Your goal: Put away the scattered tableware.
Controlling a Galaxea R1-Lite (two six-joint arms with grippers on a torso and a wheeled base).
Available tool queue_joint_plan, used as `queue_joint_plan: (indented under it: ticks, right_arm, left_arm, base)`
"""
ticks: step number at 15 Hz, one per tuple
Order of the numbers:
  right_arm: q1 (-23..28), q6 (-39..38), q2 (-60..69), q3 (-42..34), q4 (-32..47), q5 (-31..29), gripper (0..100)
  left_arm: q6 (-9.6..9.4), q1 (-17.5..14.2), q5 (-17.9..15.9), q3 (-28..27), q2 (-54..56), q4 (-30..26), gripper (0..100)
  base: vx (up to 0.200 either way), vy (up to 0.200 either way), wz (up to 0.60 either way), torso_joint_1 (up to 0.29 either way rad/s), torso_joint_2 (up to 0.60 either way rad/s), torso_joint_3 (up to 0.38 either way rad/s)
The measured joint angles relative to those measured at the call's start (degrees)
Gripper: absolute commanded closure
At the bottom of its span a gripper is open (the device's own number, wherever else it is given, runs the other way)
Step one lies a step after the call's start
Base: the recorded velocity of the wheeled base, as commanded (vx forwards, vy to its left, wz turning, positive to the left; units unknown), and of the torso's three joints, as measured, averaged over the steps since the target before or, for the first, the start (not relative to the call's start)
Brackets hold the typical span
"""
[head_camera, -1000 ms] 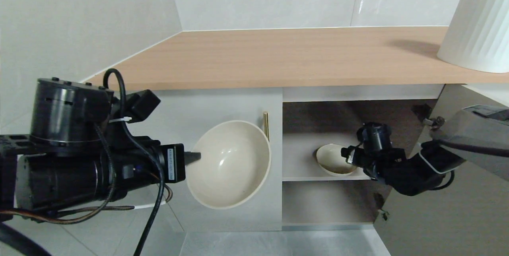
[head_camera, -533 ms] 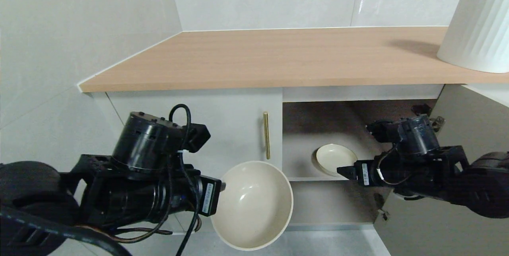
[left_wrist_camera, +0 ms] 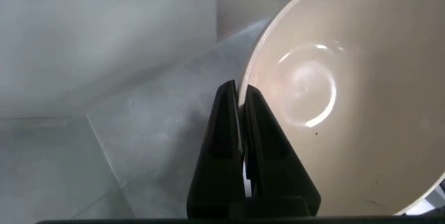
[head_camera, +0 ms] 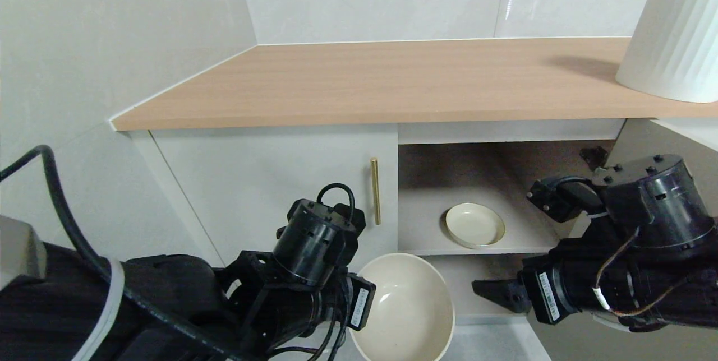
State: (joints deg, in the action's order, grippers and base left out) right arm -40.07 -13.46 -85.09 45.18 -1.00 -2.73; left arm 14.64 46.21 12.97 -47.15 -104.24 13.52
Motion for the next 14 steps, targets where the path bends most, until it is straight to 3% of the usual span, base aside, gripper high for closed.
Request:
queue_joint_plan:
  ticks: [4, 6, 12, 13, 14]
  right_arm:
    - [-2.4, 0.2, -2.5, -0.1, 0.3, -0.5, 0]
    - [-3.8, 0.1, -4.5, -0.1, 0.0, -0.6, 0]
    - [-5.0, -0.4, -9.8, 0.1, -2.2, -1.5, 0]
    - [-5.1, -0.4, -10.3, 0.1, -2.5, -1.5, 100]
    - [-5.1, -0.4, -10.7, 0.1, -2.8, -1.5, 100]
  left_arm:
    - [0.09, 2.0, 0.3, -0.4, -1.0, 0.8, 100]
    - [0.99, 3.1, 0.3, -0.6, -1.1, 0.8, 100]
    - [1.41, 4.0, 0.2, -0.9, -1.6, 0.7, 100]
    - [1.41, 4.0, 0.2, -0.9, -1.6, 0.7, 100]
    - [1.41, 4.1, 0.2, -0.9, -1.6, 0.7, 100]
  base:
    - [0.0, 0.0, 0.0, 0.0, 0.0, 0.0]
    - [0.0, 0.0, 0.0, 0.0, 0.0, 0.0]
    - [0.0, 0.0, 0.0, 0.0, 0.0, 0.0]
    - [0.0, 0.0, 0.0, 0.0, 0.0, 0.0]
    - [0.0, 0.0, 0.0, 0.0, 0.0, 0.0]
